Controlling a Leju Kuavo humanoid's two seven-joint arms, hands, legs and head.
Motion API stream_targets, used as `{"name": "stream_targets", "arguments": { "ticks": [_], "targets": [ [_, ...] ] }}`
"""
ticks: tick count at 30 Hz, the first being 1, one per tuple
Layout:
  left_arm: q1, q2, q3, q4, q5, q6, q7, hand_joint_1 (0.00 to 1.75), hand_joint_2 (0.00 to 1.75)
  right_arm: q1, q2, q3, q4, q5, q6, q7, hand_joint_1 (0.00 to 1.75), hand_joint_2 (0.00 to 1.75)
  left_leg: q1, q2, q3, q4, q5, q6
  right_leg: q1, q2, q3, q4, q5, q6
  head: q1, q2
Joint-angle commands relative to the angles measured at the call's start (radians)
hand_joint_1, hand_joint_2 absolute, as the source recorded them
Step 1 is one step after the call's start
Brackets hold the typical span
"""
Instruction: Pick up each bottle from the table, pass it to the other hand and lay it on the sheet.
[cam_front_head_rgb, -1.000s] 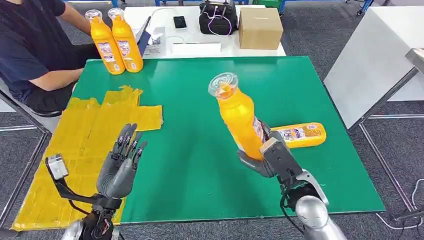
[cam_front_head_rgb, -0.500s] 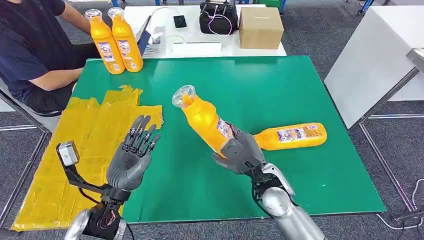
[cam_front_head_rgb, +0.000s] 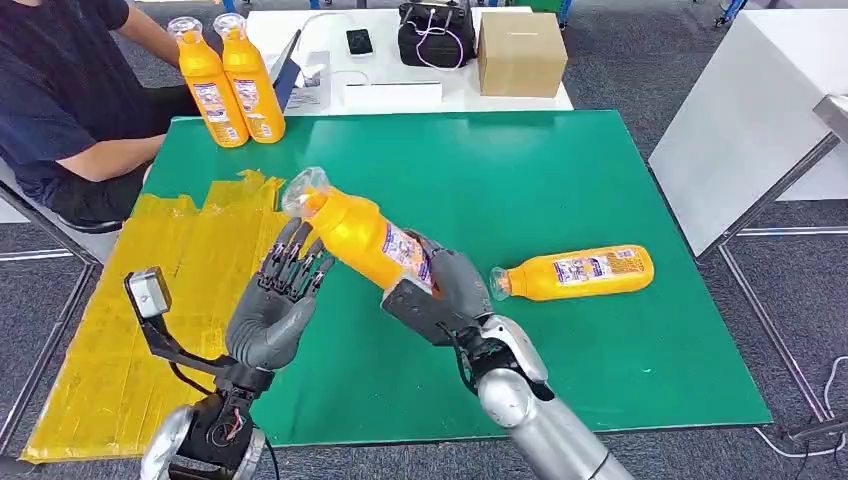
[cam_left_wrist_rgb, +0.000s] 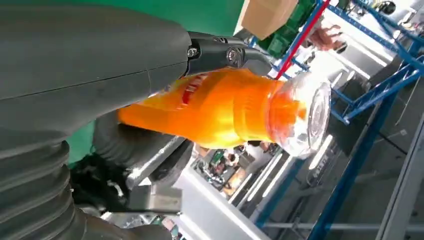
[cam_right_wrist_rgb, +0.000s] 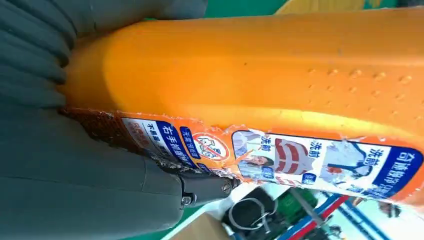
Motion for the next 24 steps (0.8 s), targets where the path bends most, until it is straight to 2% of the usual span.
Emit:
{"name": "stream_targets", "arguments": {
  "ticks": [1, 9, 13, 16, 19, 24],
  "targets": [
    [-0.041, 0.0, -0.028, 0.057, -0.005, 0.019, -0.011, 0.0, 1.75, -0.048, 0.005, 0.126, 0.082, 0.009, -0.011, 0.011, 1.75, 1.75, 0.0, 0.001, 0.003, -0.001, 0.0, 0.0, 0.0, 0.0, 0.003, -0.001, 0.0, 0.0, 0.0, 0.0],
    [-0.041, 0.0, -0.028, 0.057, -0.005, 0.019, -0.011, 0.0, 1.75, -0.048, 0.005, 0.126, 0.082, 0.009, -0.011, 0.011, 1.75, 1.75, 0.0, 0.0, 0.002, 0.0, 0.0, 0.0, 0.0, 0.0, 0.002, -0.001, 0.0, 0.0, 0.0, 0.0],
    [-0.047, -0.005, -0.017, 0.043, -0.016, 0.047, -0.023, 0.0, 1.75, -0.059, 0.004, 0.204, 0.095, 0.019, 0.002, 0.009, 1.75, 1.75, 0.0, 0.0, 0.002, 0.0, -0.001, 0.0, 0.0, 0.0, 0.002, -0.001, -0.001, 0.0, 0.0, 0.0],
    [-0.067, -0.007, -0.037, 0.058, -0.006, 0.065, -0.001, 0.0, 1.75, -0.078, 0.037, 0.243, 0.21, -0.023, -0.011, 0.011, 1.75, 1.75, 0.0, 0.001, 0.003, 0.0, -0.001, -0.001, 0.0, 0.0, 0.003, -0.001, -0.001, 0.0, 0.0, 0.0],
    [-0.083, -0.016, -0.056, 0.091, -0.005, 0.068, -0.005, 0.0, 1.75, -0.096, 0.055, 0.265, 0.307, -0.03, -0.021, -0.035, 1.75, 1.75, 0.0, 0.0, 0.005, -0.001, -0.001, -0.001, 0.001, -0.001, 0.005, -0.002, -0.001, 0.0, 0.0, 0.0],
    [-0.087, -0.01, -0.075, 0.108, -0.004, 0.067, -0.007, 0.0, 1.75, -0.117, 0.06, 0.272, 0.281, -0.026, -0.043, -0.03, 1.75, 1.75, 0.001, -0.001, 0.003, 0.0, -0.001, 0.0, 0.001, -0.002, 0.004, -0.001, -0.001, 0.0, 0.0, 0.0]
  ]
}}
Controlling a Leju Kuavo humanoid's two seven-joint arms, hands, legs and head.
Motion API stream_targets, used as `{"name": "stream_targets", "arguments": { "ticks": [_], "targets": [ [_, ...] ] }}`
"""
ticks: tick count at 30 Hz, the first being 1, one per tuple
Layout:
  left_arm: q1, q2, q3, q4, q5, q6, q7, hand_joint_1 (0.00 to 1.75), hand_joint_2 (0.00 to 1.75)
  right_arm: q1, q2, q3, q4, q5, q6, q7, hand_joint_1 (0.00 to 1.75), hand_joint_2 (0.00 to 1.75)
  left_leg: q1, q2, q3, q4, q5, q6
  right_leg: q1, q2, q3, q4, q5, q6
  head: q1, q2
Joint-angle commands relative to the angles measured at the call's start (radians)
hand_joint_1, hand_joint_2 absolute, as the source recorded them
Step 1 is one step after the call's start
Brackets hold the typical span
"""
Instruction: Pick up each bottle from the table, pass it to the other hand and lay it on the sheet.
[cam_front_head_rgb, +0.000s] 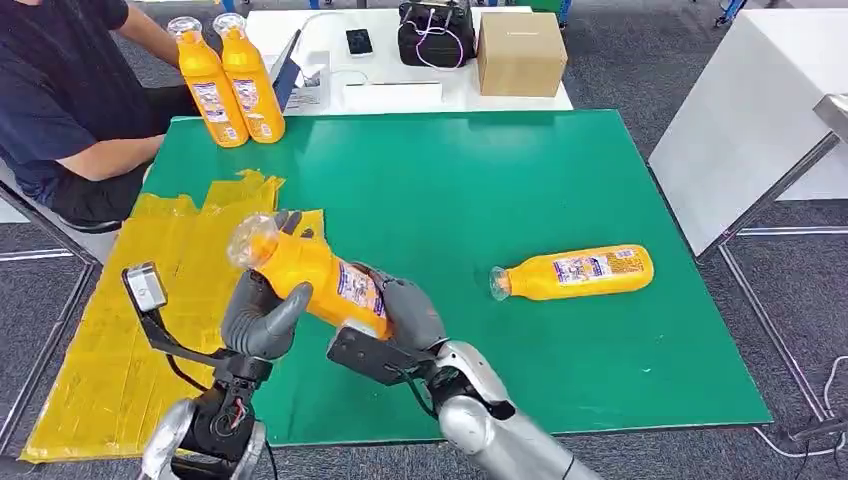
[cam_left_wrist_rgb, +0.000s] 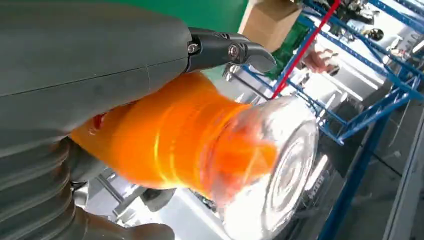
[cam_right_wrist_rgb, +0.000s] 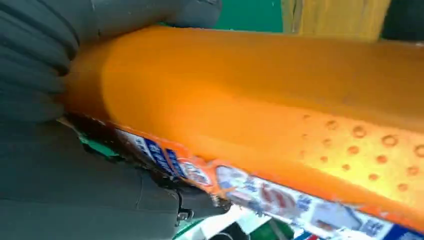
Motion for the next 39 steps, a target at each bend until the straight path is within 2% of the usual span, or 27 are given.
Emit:
{"name": "stream_targets", "arguments": {
  "ticks": [1, 22, 23, 24, 28, 30, 31, 39],
  "targets": [
    [-0.063, -0.006, -0.071, 0.09, 0.003, -0.001, 0.005, 0.0, 1.75, -0.082, 0.018, 0.085, 0.143, 0.001, -0.016, 0.003, 1.75, 1.75, 0.0, -0.001, 0.002, 0.0, 0.0, 0.0, 0.0, -0.001, 0.003, 0.0, -0.001, 0.0, 0.0, 0.0],
    [-0.075, -0.015, -0.079, 0.106, 0.012, 0.006, -0.003, 0.02, 1.75, -0.087, 0.026, 0.134, 0.181, -0.008, -0.006, 0.012, 1.75, 1.75, 0.0, -0.002, 0.003, 0.0, 0.0, 0.0, 0.0, -0.002, 0.004, -0.001, -0.001, 0.0, 0.0, 0.0],
    [-0.073, -0.017, -0.077, 0.105, 0.016, 0.007, -0.008, 1.59, 1.75, -0.088, 0.025, 0.135, 0.185, -0.01, -0.008, 0.012, 1.75, 1.75, 0.0, -0.002, 0.005, 0.0, -0.001, 0.0, 0.0, -0.003, 0.007, -0.001, -0.002, 0.0, 0.0, 0.0],
    [-0.073, -0.016, -0.079, 0.105, 0.017, 0.007, -0.009, 1.75, 1.75, -0.088, 0.025, 0.134, 0.187, -0.011, -0.01, 0.013, 1.75, 1.75, 0.0, -0.002, 0.002, 0.0, 0.0, 0.0, 0.0, -0.002, 0.003, -0.001, -0.001, 0.0, 0.0, 0.0],
    [-0.075, -0.017, -0.083, 0.105, 0.021, 0.007, -0.018, 1.75, 1.75, -0.09, 0.023, 0.128, 0.197, -0.014, -0.013, 0.012, 1.75, 1.75, 0.0, -0.002, 0.001, 0.0, 0.0, 0.0, 0.0, -0.002, 0.002, -0.001, -0.001, 0.0, 0.0, 0.0],
    [-0.076, -0.017, -0.084, 0.107, 0.021, 0.007, -0.018, 1.75, 1.75, -0.09, 0.023, 0.124, 0.2, -0.015, -0.015, 0.011, 1.75, 1.75, 0.0, -0.003, 0.005, 0.0, -0.001, -0.001, 0.001, -0.004, 0.007, -0.001, -0.003, 0.0, 0.0, 0.0],
    [-0.076, -0.018, -0.085, 0.108, 0.021, 0.007, -0.018, 1.75, 1.75, -0.09, 0.023, 0.123, 0.2, -0.015, -0.017, 0.01, 1.75, 1.75, 0.0, -0.002, 0.001, 0.0, 0.0, 0.0, 0.0, -0.002, 0.002, -0.001, -0.001, 0.0, 0.0, 0.0],
    [-0.077, -0.02, -0.088, 0.109, 0.023, 0.003, -0.023, 1.75, 1.75, -0.089, 0.021, 0.118, 0.209, -0.014, -0.016, 0.01, 1.75, 1.75, 0.0, -0.003, 0.003, 0.0, 0.0, 0.0, 0.0, -0.004, 0.004, -0.001, -0.001, 0.0, 0.0, 0.0]
  ]
}}
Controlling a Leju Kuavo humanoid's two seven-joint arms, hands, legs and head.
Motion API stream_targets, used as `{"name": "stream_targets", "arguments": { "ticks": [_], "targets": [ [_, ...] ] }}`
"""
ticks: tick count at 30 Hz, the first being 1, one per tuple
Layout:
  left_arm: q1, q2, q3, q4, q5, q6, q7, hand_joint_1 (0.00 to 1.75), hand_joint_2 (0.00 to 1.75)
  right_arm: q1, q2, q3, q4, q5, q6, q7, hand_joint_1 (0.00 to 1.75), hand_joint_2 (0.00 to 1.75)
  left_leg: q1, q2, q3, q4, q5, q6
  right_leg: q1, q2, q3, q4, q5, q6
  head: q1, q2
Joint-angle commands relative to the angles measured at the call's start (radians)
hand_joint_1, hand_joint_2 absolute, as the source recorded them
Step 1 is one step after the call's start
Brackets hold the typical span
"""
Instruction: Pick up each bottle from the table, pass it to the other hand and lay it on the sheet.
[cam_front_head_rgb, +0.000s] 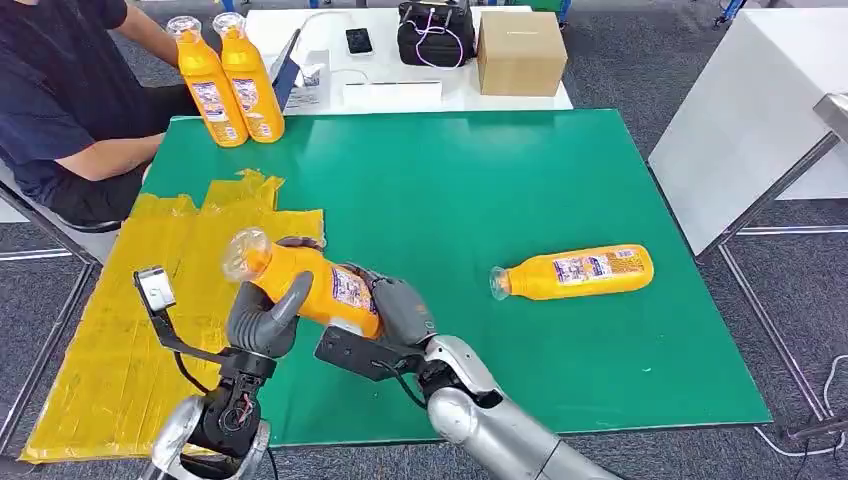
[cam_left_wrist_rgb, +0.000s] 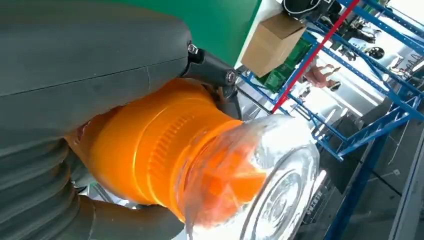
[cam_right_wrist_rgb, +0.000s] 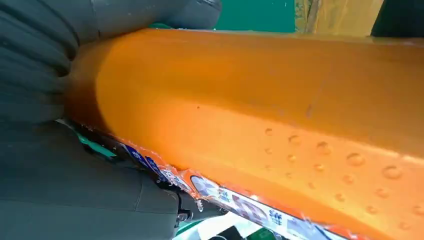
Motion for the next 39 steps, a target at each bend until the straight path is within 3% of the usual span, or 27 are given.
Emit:
{"name": "stream_targets", "arguments": {
  "ticks": [1, 15, 16, 17, 27, 30, 31, 39],
  "targets": [
    [-0.052, -0.01, -0.088, 0.045, -0.001, -0.01, -0.006, 1.75, 1.75, -0.019, -0.005, 0.055, 0.093, 0.001, 0.009, 0.0, 1.75, 1.75, 0.0, -0.002, 0.002, -0.001, 0.0, 0.0, 0.0, -0.003, 0.003, -0.001, -0.001, 0.0, 0.0, 0.0],
    [-0.045, 0.007, -0.101, 0.051, 0.0, -0.016, -0.048, 1.75, 1.75, -0.001, -0.019, 0.041, 0.11, 0.002, 0.017, -0.009, 1.75, 1.75, 0.0, -0.003, 0.005, -0.001, -0.001, -0.001, 0.0, -0.004, 0.007, -0.002, -0.002, 0.0, 0.0, 0.0],
    [-0.066, -0.011, -0.093, 0.047, 0.004, -0.007, -0.038, 0.59, 1.75, -0.005, -0.013, 0.038, 0.112, 0.002, 0.015, -0.009, 1.75, 1.75, 0.0, -0.003, 0.004, -0.001, 0.0, 0.0, 0.0, -0.004, 0.005, -0.002, -0.002, 0.0, 0.0, 0.0],
    [-0.065, -0.009, -0.095, 0.04, -0.013, 0.014, -0.034, 0.0, 1.75, -0.004, -0.014, 0.037, 0.113, 0.003, 0.016, -0.009, 1.75, 1.75, 0.0, -0.003, 0.001, -0.001, 0.0, 0.0, 0.0, -0.003, 0.003, -0.001, -0.001, 0.0, 0.0, 0.0],
    [-0.073, -0.024, -0.079, 0.035, -0.025, 0.019, -0.018, 0.0, 1.75, -0.003, -0.006, 0.04, 0.124, 0.007, 0.024, -0.008, 1.75, 1.75, 0.001, -0.004, 0.005, 0.0, -0.002, -0.001, 0.001, -0.006, 0.008, -0.001, -0.003, 0.0, 0.0, 0.0],
    [-0.037, 0.005, -0.092, 0.038, -0.06, 0.011, -0.057, 0.0, 1.75, 0.009, -0.023, 0.044, 0.096, 0.007, 0.031, -0.007, 1.75, 1.75, 0.001, -0.003, 0.007, 0.0, -0.003, -0.001, 0.001, -0.005, 0.01, -0.001, -0.004, 0.0, 0.0, 0.0],
    [-0.038, 0.005, -0.094, 0.039, -0.074, 0.013, -0.067, 0.0, 1.75, 0.009, -0.025, 0.045, 0.092, 0.008, 0.032, -0.007, 1.75, 1.75, 0.0, -0.001, 0.002, -0.001, 0.0, 0.0, 0.0, -0.003, 0.003, -0.002, -0.001, 0.0, 0.0, 0.0],
    [-0.046, 0.005, -0.099, 0.035, -0.098, 0.025, -0.079, 0.0, 1.75, 0.008, -0.022, 0.053, 0.085, 0.015, 0.036, -0.007, 1.75, 1.75, 0.0, -0.002, 0.001, 0.0, 0.0, 0.0, 0.001, -0.003, 0.002, -0.001, -0.001, 0.0, 0.0, 0.0]
  ]
}}
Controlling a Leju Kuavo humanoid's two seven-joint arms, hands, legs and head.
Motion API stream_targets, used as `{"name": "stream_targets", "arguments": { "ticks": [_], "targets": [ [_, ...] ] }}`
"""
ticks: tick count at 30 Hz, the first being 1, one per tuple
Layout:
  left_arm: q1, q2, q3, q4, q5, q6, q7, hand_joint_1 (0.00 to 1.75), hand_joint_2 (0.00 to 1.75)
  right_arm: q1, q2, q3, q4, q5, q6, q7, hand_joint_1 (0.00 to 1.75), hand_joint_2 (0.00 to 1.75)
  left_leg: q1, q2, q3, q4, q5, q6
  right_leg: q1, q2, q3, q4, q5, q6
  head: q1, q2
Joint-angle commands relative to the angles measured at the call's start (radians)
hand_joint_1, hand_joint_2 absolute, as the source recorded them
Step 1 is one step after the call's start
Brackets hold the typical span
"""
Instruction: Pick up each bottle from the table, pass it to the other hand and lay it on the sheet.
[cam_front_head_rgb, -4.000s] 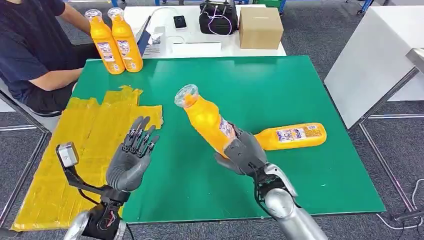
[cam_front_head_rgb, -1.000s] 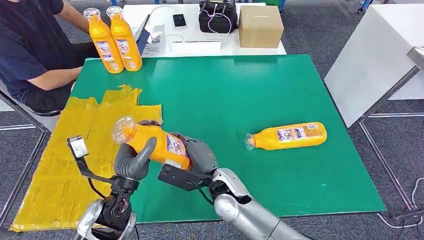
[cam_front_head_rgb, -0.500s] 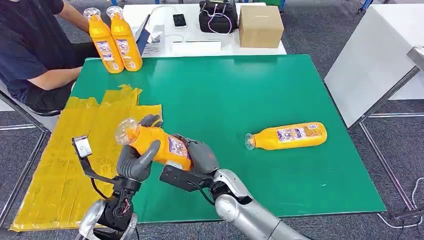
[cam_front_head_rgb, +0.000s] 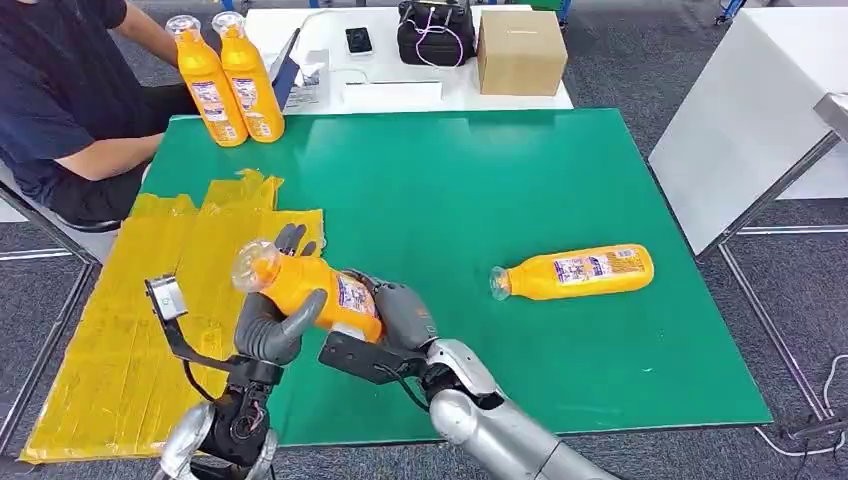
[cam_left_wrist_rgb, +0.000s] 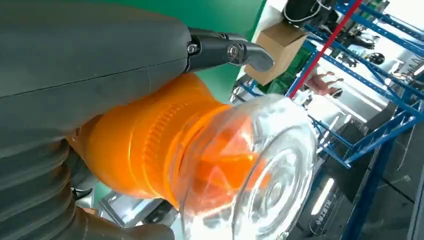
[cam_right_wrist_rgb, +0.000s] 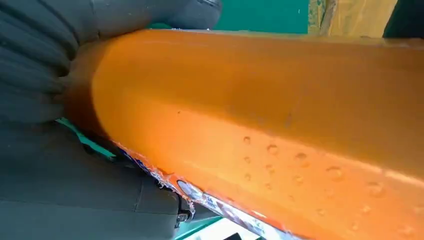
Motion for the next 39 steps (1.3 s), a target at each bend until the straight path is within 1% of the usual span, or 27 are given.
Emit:
{"name": "stream_targets", "arguments": {
  "ticks": [1, 2, 4, 5, 6, 7, 9, 12, 13, 14, 15, 17, 20, 22, 23, 24, 25, 26, 27, 29, 32, 35, 36, 39],
  "targets": [
    [-0.059, 0.003, -0.066, 0.021, -0.022, 0.006, -0.012, 0.0, 1.75, 0.003, -0.02, 0.059, 0.045, 0.011, 0.031, 0.007, 1.75, 1.75, 0.0, -0.003, 0.004, -0.001, -0.001, -0.001, 0.001, -0.004, 0.006, -0.001, -0.002, 0.0, 0.0, 0.0],
    [-0.059, 0.003, -0.066, 0.021, -0.022, 0.006, -0.012, 0.0, 1.75, 0.003, -0.02, 0.059, 0.045, 0.011, 0.031, 0.007, 1.75, 1.75, 0.0, -0.003, 0.002, -0.001, 0.0, 0.0, 0.0, -0.003, 0.004, -0.001, -0.001, 0.0, 0.0, 0.0],
    [-0.062, 0.0, -0.068, 0.02, -0.044, 0.023, -0.021, 0.0, 1.75, 0.002, -0.014, 0.079, 0.045, 0.025, 0.04, 0.007, 1.75, 1.75, 0.001, -0.004, 0.005, 0.0, -0.001, -0.001, 0.001, -0.004, 0.007, -0.001, -0.002, 0.0, 0.0, 0.0],
    [-0.062, -0.001, -0.068, 0.02, -0.045, 0.024, -0.021, 0.0, 1.75, 0.002, -0.013, 0.082, 0.046, 0.025, 0.042, 0.007, 1.75, 1.75, 0.0, -0.003, 0.003, -0.001, -0.001, -0.001, 0.001, -0.003, 0.005, -0.001, -0.001, 0.0, 0.0, 0.0],
    [-0.063, -0.002, -0.067, 0.02, -0.05, 0.029, -0.024, 0.0, 1.75, 0.0, -0.011, 0.093, 0.05, 0.029, 0.047, 0.009, 1.75, 1.75, 0.001, -0.004, 0.008, 0.0, -0.003, -0.001, 0.001, -0.005, 0.01, -0.001, -0.004, -0.001, 0.0, 0.0],
    [-0.063, -0.001, -0.067, 0.02, -0.051, 0.03, -0.024, 0.0, 1.75, 0.001, -0.01, 0.095, 0.051, 0.029, 0.047, 0.009, 1.75, 1.75, 0.001, -0.002, 0.003, -0.001, -0.001, 0.0, 0.001, -0.003, 0.004, -0.001, -0.001, 0.0, 0.0, 0.0],
    [-0.063, -0.004, -0.063, 0.018, -0.058, 0.035, -0.027, 0.0, 1.75, -0.001, -0.007, 0.102, 0.061, 0.032, 0.047, 0.013, 1.75, 1.75, 0.001, -0.003, 0.005, 0.0, -0.002, -0.001, 0.001, -0.004, 0.007, -0.001, -0.003, 0.0, 0.0, 0.0],
    [-0.064, -0.003, -0.063, 0.014, -0.084, 0.047, -0.04, 0.0, 1.75, -0.001, -0.007, 0.102, 0.063, 0.031, 0.042, 0.013, 1.75, 1.75, 0.001, -0.003, 0.003, 0.0, -0.001, -0.001, 0.001, -0.003, 0.005, -0.001, -0.001, 0.0, 0.0, 0.0],
    [-0.066, -0.004, -0.064, 0.012, -0.099, 0.053, -0.048, 0.0, 1.75, -0.002, -0.007, 0.101, 0.064, 0.03, 0.039, 0.013, 1.75, 1.75, 0.001, -0.003, 0.005, 0.0, -0.002, -0.001, 0.001, -0.004, 0.007, -0.001, -0.003, 0.0, 0.0, 0.0],
    [-0.067, -0.004, -0.064, 0.007, -0.114, 0.058, -0.056, 0.0, 1.75, 0.002, -0.002, 0.096, 0.067, 0.025, 0.027, 0.016, 1.75, 1.75, 0.0, -0.002, 0.002, 0.0, 0.0, 0.0, 0.0, -0.003, 0.004, -0.001, -0.001, 0.0, 0.0, 0.0],
    [-0.066, -0.004, -0.063, 0.001, -0.118, 0.06, -0.058, 0.0, 1.75, 0.008, 0.005, 0.103, 0.071, 0.029, 0.018, 0.019, 1.75, 1.75, 0.001, -0.003, 0.005, 0.0, -0.001, -0.001, 0.001, -0.004, 0.007, -0.001, -0.002, 0.0, 0.0, 0.0],
    [-0.063, -0.005, -0.06, -0.01, -0.148, 0.076, -0.07, 0.0, 1.75, 0.007, 0.013, 0.116, 0.082, 0.03, 0.004, 0.025, 1.75, 1.75, 0.0, -0.002, 0.001, 0.0, 0.0, 0.0, 0.0, -0.002, 0.002, -0.001, -0.001, 0.0, 0.0, 0.0],
    [-0.063, -0.01, -0.057, -0.019, -0.192, 0.1, -0.092, 0.0, 1.75, 0.002, 0.015, 0.133, 0.083, 0.021, -0.006, 0.032, 1.75, 1.75, 0.001, -0.002, 0.004, 0.0, -0.001, -0.001, 0.001, -0.002, 0.006, -0.001, -0.002, 0.0, 0.0, 0.0],
    [-0.064, -0.013, -0.055, -0.021, -0.199, 0.105, -0.095, 0.0, 1.75, -0.003, 0.012, 0.14, 0.08, 0.014, -0.008, 0.035, 1.75, 1.75, 0.0, -0.002, 0.002, 0.0, 0.0, 0.0, 0.0, -0.002, 0.003, -0.001, -0.001, 0.0, 0.0, 0.0],
    [-0.064, -0.013, -0.055, -0.021, -0.199, 0.105, -0.095, 0.0, 1.75, -0.003, 0.012, 0.14, 0.08, 0.014, -0.008, 0.035, 1.75, 1.75, 0.001, -0.003, 0.007, 0.0, -0.002, -0.001, 0.001, -0.004, 0.009, -0.001, -0.003, 0.0, 0.0, 0.0],
    [-0.064, -0.013, -0.055, -0.021, -0.199, 0.105, -0.095, 0.0, 1.75, -0.003, 0.012, 0.14, 0.08, 0.014, -0.008, 0.035, 1.75, 1.75, 0.0, -0.002, 0.002, 0.0, 0.0, 0.0, 0.001, -0.002, 0.003, -0.001, -0.001, 0.0, 0.0, 0.0],
    [-0.061, -0.013, -0.053, -0.022, -0.196, 0.103, -0.095, 0.0, 1.75, -0.005, 0.009, 0.143, 0.074, 0.011, -0.008, 0.036, 1.75, 1.75, 0.001, -0.003, 0.003, 0.0, -0.001, -0.001, 0.001, -0.003, 0.005, -0.001, -0.002, 0.0, 0.0, 0.0],
    [-0.06, -0.014, -0.052, -0.021, -0.186, 0.097, -0.093, 0.0, 1.75, -0.008, 0.006, 0.15, 0.072, 0.004, -0.009, 0.04, 1.75, 1.75, 0.0, -0.002, 0.002, 0.0, 0.0, 0.0, 0.0, -0.002, 0.003, -0.001, -0.001, 0.0, 0.0, 0.0],
    [-0.059, -0.013, -0.051, -0.02, -0.175, 0.086, -0.095, 1.75, 1.75, -0.011, 0.005, 0.157, 0.072, -0.003, -0.012, 0.042, 1.75, 1.75, 0.0, -0.001, 0.001, 0.0, 0.0, 0.0, 0.0, -0.002, 0.002, -0.001, -0.001, 0.0, 0.0, 0.0],
    [-0.059, -0.013, -0.051, -0.02, -0.175, 0.086, -0.095, 1.75, 1.75, -0.011, 0.005, 0.157, 0.072, -0.003, -0.012, 0.042, 1.75, 1.75, 0.001, -0.002, 0.004, 0.0, -0.001, -0.001, 0.001, -0.003, 0.006, -0.001, -0.002, 0.0, 0.0, 0.0],
    [-0.061, -0.012, -0.054, -0.015, -0.163, 0.063, -0.1, 1.75, 1.75, -0.015, 0.004, 0.166, 0.072, -0.012, -0.014, 0.042, 1.75, 1.75, 0.0, -0.002, 0.002, 0.0, 0.0, 0.0, 0.0, -0.002, 0.003, -0.001, -0.001, 0.0, 0.0, 0.0],
    [-0.063, -0.012, -0.056, -0.013, -0.161, 0.056, -0.1, 1.75, 1.75, -0.018, 0.003, 0.17, 0.072, -0.017, -0.015, 0.042, 1.75, 1.75, 0.001, -0.003, 0.005, 0.0, -0.002, -0.001, 0.001, -0.003, 0.007, -0.001, -0.002, 0.0, 0.0, 0.0],
    [-0.063, -0.012, -0.056, -0.013, -0.161, 0.056, -0.1, 1.75, 1.75, -0.018, 0.003, 0.17, 0.072, -0.017, -0.015, 0.042, 1.75, 1.75, 0.0, -0.002, 0.001, 0.0, 0.0, 0.0, 0.0, -0.002, 0.003, -0.001, -0.001, 0.0, 0.0, 0.0],
    [-0.063, -0.011, -0.056, -0.014, -0.161, 0.054, -0.1, 1.75, 1.75, -0.018, 0.002, 0.171, 0.073, -0.019, -0.015, 0.043, 1.75, 1.75, 0.0, -0.003, 0.004, 0.0, -0.001, -0.001, 0.001, -0.003, 0.006, -0.001, -0.002, 0.0, 0.0, 0.0]
  ]
}}
